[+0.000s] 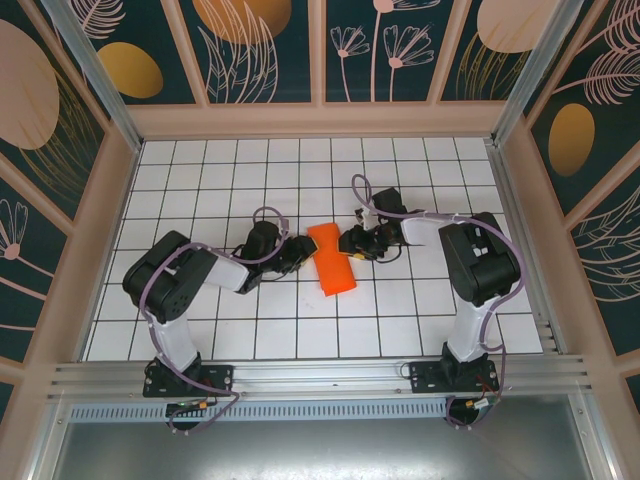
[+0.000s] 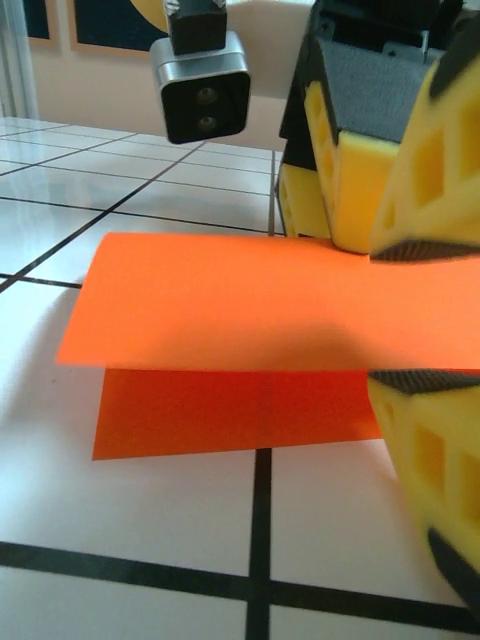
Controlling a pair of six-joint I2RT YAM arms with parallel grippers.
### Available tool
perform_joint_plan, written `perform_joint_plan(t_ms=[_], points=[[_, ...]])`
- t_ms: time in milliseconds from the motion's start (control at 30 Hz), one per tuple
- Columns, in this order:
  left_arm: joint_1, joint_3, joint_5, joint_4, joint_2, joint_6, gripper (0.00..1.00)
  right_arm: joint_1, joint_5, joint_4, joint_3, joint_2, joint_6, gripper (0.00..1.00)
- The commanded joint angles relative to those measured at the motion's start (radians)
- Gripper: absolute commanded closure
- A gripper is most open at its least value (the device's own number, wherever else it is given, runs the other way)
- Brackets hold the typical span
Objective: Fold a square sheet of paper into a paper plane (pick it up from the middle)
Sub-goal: Fold the square sheet of paper in half at the center of the table.
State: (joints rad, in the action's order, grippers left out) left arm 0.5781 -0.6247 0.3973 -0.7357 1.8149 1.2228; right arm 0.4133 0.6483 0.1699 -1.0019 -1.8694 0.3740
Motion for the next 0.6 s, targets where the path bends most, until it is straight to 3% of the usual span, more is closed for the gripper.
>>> perform_joint_plan(t_ms=[0, 233, 400, 567], points=[[0.003, -0.020, -0.070, 0.146, -0.120, -0.037, 0.53, 0.005, -0.089, 0.039, 0.002, -0.046, -0.051, 0.57], [0.001, -0.052, -0.264, 0.457, -0.259, -0.128, 0.30, 0.003, -0.131, 0.048, 0.006, -0.074, -0.087, 0.59], [0.002, -0.059, -0.274, 0.439, -0.255, -0.117, 0.22, 0.015, -0.202, 0.049, 0.007, -0.080, -0.058, 0.59], [0.003, -0.076, -0.251, 0.366, -0.228, -0.118, 0.21, 0.037, -0.309, 0.082, -0.019, -0.111, -0.044, 0.60]])
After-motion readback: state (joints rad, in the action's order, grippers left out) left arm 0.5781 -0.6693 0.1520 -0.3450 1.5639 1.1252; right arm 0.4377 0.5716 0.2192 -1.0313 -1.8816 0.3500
